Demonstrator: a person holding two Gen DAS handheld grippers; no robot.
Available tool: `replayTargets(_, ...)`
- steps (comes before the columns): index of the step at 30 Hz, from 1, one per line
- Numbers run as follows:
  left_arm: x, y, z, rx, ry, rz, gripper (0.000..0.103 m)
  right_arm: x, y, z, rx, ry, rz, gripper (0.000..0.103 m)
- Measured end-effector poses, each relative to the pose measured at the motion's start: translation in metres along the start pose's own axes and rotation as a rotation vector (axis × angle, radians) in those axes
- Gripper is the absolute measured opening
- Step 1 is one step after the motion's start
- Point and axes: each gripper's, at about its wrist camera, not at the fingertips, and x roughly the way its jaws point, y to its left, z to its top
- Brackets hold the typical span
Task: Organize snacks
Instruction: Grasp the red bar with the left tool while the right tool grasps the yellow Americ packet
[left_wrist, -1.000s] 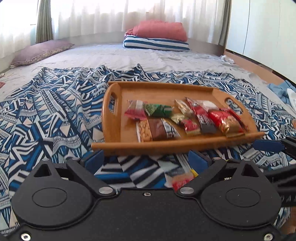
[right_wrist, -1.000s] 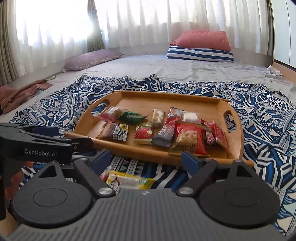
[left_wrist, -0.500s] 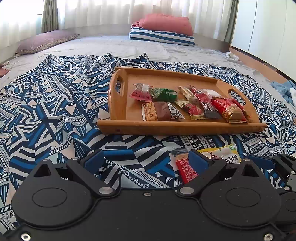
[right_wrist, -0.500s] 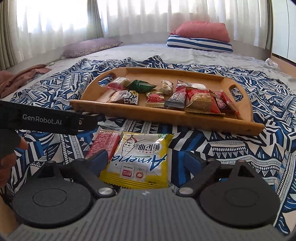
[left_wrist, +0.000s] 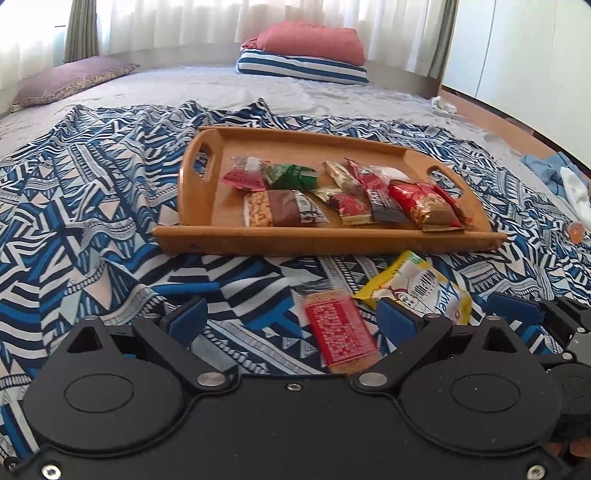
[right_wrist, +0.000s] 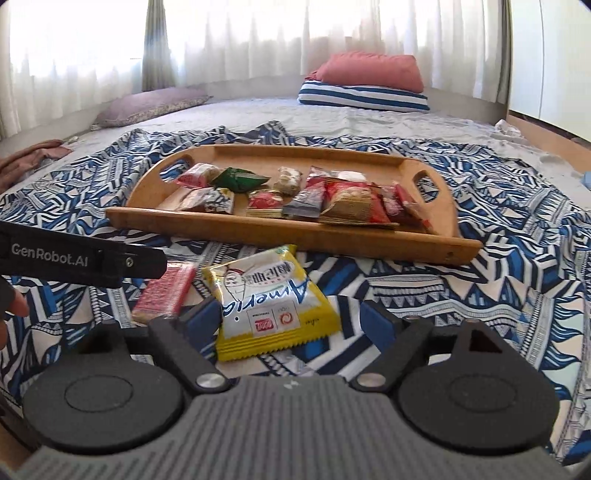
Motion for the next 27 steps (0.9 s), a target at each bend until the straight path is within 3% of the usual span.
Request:
replayTargets(5,0.007,-0.015,-0.006,0.019,0.026,-0.030,0.085,-0.002,-0.007,-0.003,-0.006,-0.004,-0.002,0.090)
replayTargets(13,0.010,-0.023,-0.009,0.037,0.037,-0.044,0.049,0.000,-0.003,-0.002,-0.064,-0.014,0.009,0.090)
replayTargets(23,0.006,-0.016,-0.009,0.054,0.056,-0.074,0.044,0.013,0.002,0.004,-0.131,0.004,0.042,0.090)
replayTargets(27,0.011,-0.017,-0.008,0.048,0.061,-0.068,0.050,0.019,0.009,0.005,-0.169,-0.001,0.050,0.090)
